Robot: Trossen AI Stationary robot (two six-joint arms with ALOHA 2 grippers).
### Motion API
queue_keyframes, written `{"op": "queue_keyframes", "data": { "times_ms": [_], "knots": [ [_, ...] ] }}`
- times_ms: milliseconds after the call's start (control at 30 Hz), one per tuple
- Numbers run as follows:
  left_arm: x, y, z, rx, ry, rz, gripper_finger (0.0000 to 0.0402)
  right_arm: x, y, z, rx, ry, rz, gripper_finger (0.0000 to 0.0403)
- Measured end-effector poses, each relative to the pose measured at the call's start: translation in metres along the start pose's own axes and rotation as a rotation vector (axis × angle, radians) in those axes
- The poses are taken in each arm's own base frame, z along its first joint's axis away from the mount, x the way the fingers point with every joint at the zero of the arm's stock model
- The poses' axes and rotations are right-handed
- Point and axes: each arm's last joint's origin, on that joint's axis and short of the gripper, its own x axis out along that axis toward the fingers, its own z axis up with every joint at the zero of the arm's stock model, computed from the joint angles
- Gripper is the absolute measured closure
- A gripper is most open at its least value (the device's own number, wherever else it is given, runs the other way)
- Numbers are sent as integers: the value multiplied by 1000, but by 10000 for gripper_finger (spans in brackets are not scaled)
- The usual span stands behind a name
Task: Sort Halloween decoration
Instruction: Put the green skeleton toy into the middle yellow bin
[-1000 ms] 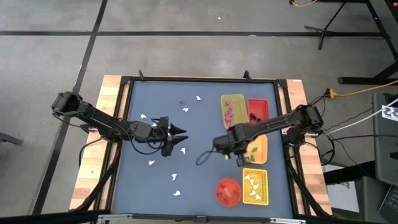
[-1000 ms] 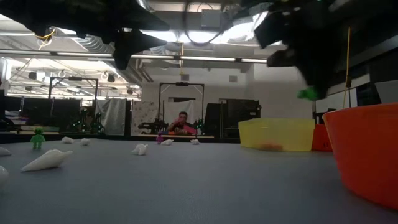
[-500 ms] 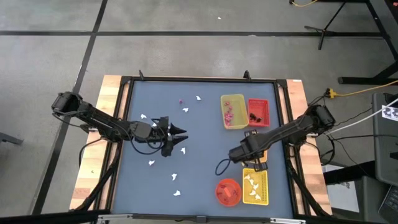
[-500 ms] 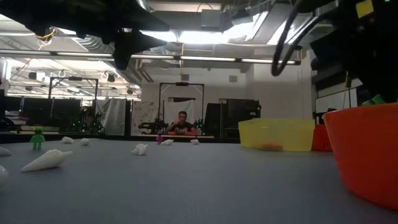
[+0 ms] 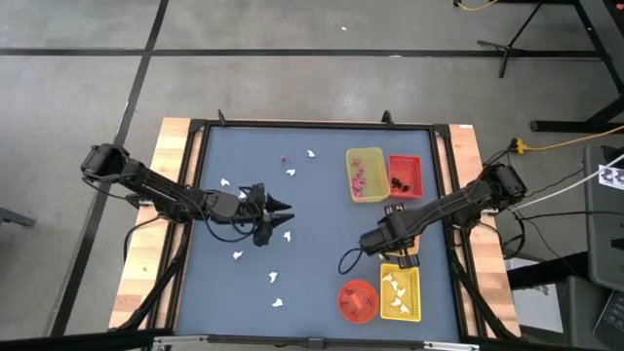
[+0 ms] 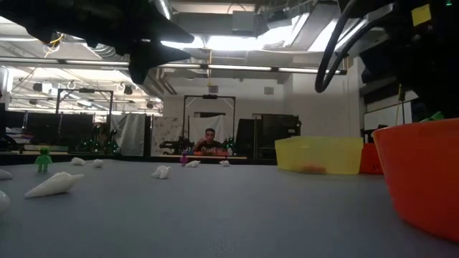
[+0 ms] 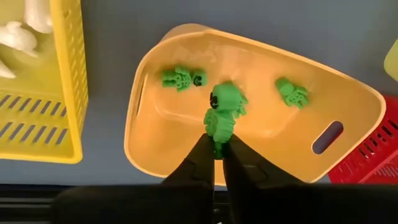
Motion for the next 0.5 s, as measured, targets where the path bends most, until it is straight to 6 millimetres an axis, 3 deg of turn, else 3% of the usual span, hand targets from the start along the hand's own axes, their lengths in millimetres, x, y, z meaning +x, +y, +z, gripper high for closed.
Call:
{"op": "queue_keyframes", "data": {
  "times_ms": [500],
  "knots": [
    [0, 0, 0, 1, -1, -1, 260, 0, 0, 0, 0, -1, 0, 228]
  ]
}}
